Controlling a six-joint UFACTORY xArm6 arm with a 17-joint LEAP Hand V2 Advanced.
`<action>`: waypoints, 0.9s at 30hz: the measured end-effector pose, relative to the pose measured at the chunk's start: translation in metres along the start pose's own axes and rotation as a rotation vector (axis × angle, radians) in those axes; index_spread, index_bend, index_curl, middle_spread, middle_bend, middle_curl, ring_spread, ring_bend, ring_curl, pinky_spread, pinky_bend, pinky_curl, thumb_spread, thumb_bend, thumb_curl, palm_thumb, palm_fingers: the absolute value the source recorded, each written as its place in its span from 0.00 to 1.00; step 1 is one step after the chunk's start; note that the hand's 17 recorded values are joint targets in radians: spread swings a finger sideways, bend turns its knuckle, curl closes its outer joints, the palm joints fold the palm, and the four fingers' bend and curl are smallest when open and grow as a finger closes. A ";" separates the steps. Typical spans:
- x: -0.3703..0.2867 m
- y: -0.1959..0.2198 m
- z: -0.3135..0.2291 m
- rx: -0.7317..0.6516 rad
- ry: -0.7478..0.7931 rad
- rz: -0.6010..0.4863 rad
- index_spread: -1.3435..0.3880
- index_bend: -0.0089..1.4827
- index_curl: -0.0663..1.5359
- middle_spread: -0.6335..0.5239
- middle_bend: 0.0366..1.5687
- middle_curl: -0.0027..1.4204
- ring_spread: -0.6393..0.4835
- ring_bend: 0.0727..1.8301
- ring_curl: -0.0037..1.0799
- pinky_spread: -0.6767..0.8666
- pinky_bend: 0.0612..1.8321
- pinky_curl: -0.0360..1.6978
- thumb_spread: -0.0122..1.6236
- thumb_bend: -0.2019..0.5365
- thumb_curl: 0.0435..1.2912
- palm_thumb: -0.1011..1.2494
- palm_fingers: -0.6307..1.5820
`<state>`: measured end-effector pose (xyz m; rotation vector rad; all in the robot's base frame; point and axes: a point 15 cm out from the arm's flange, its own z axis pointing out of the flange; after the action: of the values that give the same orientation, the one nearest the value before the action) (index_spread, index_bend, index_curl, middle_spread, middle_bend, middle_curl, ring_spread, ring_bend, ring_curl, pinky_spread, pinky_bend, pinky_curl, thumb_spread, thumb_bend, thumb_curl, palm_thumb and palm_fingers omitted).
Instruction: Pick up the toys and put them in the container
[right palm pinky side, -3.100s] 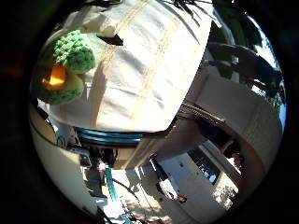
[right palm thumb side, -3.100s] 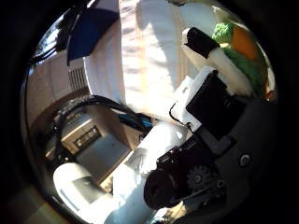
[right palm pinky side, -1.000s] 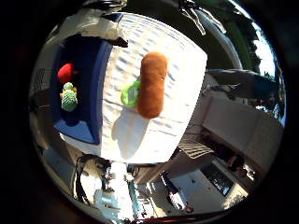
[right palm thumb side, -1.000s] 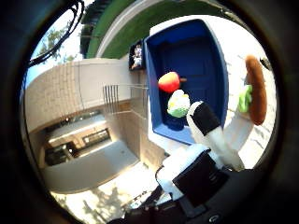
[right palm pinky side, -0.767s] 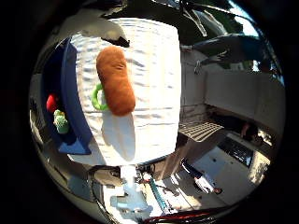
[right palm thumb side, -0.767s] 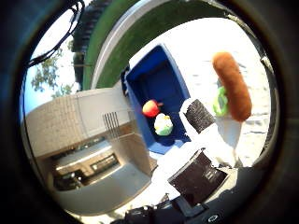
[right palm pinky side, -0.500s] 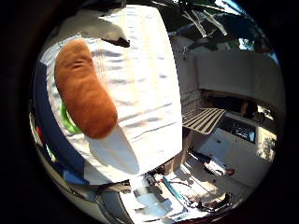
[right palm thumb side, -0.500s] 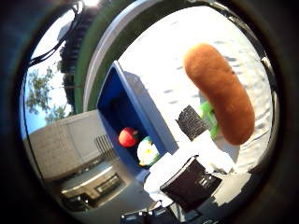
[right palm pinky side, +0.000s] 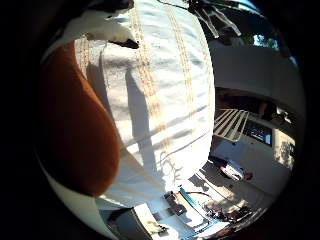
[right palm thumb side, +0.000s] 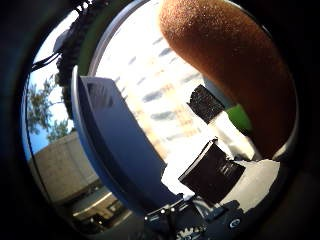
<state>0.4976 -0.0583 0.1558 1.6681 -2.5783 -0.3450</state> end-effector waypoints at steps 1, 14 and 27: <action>0.004 -0.001 -0.002 0.004 -0.003 0.006 0.74 0.04 0.12 0.53 0.34 0.38 0.72 0.59 0.44 0.71 0.61 0.22 0.72 0.27 0.30 0.58 0.59; -0.002 0.010 -0.072 0.117 -0.029 -0.056 0.53 0.26 0.03 0.40 0.68 0.61 0.55 0.76 0.61 0.60 0.79 0.35 0.69 0.29 0.40 0.79 0.77; -0.050 0.112 -0.168 0.127 -0.028 -0.258 0.34 0.43 0.03 0.37 0.70 0.71 0.51 0.79 0.64 0.54 0.82 0.43 0.72 0.25 0.47 0.80 0.74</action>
<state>0.4458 0.0042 0.3475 2.0599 -2.4532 -0.2199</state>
